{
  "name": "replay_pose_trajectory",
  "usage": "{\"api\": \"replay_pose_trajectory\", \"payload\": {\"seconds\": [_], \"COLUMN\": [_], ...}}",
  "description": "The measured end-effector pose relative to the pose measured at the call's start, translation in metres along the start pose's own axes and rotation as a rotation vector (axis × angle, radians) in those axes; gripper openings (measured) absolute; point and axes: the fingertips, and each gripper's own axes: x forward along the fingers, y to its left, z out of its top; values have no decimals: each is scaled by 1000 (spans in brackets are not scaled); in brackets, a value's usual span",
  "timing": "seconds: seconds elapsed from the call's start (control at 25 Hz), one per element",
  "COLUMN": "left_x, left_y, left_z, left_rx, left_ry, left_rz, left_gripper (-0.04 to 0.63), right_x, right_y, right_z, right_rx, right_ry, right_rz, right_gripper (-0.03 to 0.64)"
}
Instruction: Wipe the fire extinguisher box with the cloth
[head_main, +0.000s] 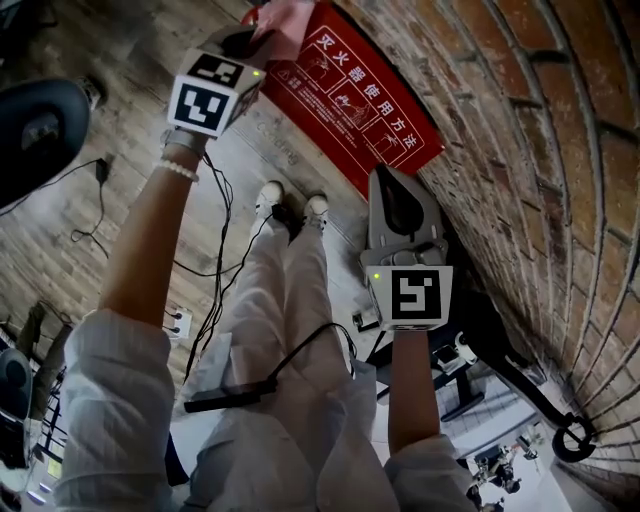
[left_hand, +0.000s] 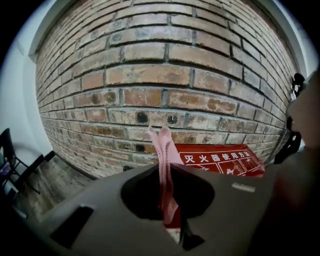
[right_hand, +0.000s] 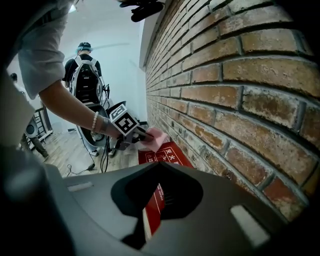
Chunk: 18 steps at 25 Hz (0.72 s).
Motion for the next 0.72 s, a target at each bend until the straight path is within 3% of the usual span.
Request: {"api": "replay_pose_trajectory", "payload": {"seconds": [0.28,0.72], "left_x": [-49,-80], "left_y": [12,43], "left_z": [-9,-49], "left_rx": [29,115], "left_ry": [-5,107], "left_rz": [39,138], "left_gripper": [11,11], "right_x": [-1,-3], "right_y": [7,16], "right_z": [9,11], "right_rx": [-18,-6], "right_ry": [-15,-12], "right_rz": [15,17], "right_gripper": [5,5]}}
